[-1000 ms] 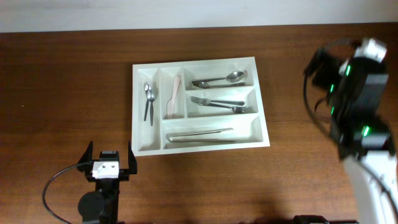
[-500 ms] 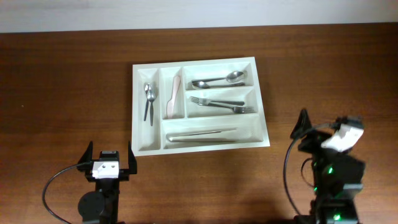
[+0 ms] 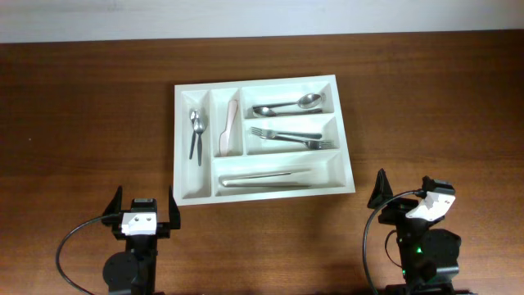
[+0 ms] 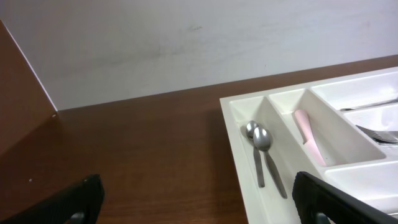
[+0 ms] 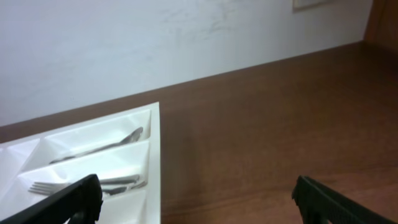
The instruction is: Pack container
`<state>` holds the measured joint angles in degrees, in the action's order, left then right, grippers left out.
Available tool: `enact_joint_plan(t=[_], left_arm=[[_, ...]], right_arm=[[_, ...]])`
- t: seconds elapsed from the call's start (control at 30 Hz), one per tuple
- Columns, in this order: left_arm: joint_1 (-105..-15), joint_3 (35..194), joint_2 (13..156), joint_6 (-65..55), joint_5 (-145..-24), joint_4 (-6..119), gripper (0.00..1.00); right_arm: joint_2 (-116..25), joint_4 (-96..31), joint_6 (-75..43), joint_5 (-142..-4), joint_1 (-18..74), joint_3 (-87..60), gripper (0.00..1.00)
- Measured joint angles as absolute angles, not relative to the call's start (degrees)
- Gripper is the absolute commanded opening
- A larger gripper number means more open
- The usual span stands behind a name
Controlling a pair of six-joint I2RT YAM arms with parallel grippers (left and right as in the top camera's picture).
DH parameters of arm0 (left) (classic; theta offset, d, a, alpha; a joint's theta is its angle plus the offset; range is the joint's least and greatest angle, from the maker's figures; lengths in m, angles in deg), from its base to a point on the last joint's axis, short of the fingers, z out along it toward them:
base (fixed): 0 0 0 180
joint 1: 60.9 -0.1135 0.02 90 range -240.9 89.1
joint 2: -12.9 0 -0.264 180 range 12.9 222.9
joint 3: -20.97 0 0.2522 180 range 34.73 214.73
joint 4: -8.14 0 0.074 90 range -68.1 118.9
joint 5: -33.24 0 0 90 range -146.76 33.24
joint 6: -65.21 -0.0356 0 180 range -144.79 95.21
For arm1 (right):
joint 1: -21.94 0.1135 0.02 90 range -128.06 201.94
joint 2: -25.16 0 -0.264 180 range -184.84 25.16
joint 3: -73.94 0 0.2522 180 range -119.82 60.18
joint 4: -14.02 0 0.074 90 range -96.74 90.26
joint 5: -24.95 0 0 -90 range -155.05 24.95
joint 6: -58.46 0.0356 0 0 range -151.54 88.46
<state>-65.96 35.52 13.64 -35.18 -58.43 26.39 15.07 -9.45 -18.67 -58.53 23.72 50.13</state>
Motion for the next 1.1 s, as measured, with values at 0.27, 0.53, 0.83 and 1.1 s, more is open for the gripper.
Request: enact_joint_plan(t=[0.27,0.53,0.83,1.1], left_arm=[[-66.0,35.5,13.6,-35.2,-58.4,26.4,0.99],[-66.0,35.5,13.6,-35.2,-58.4,26.4,0.99],[-66.0,35.5,13.6,-35.2,-58.4,26.4,0.99],[-66.0,35.5,13.6,-35.2,-58.4,26.4,0.99]], right_arm=[[21.2,-11.5,-18.7,-58.6,23.8,53.7,0.99],[24.2,-10.9,-21.5,-59.3,23.8,56.4,0.99],[24.3,-10.9,-23.5,-61.6,23.9,56.4,0.99],[24.3,-10.9,-24.0,-62.2,23.9,56.4,0.99]])
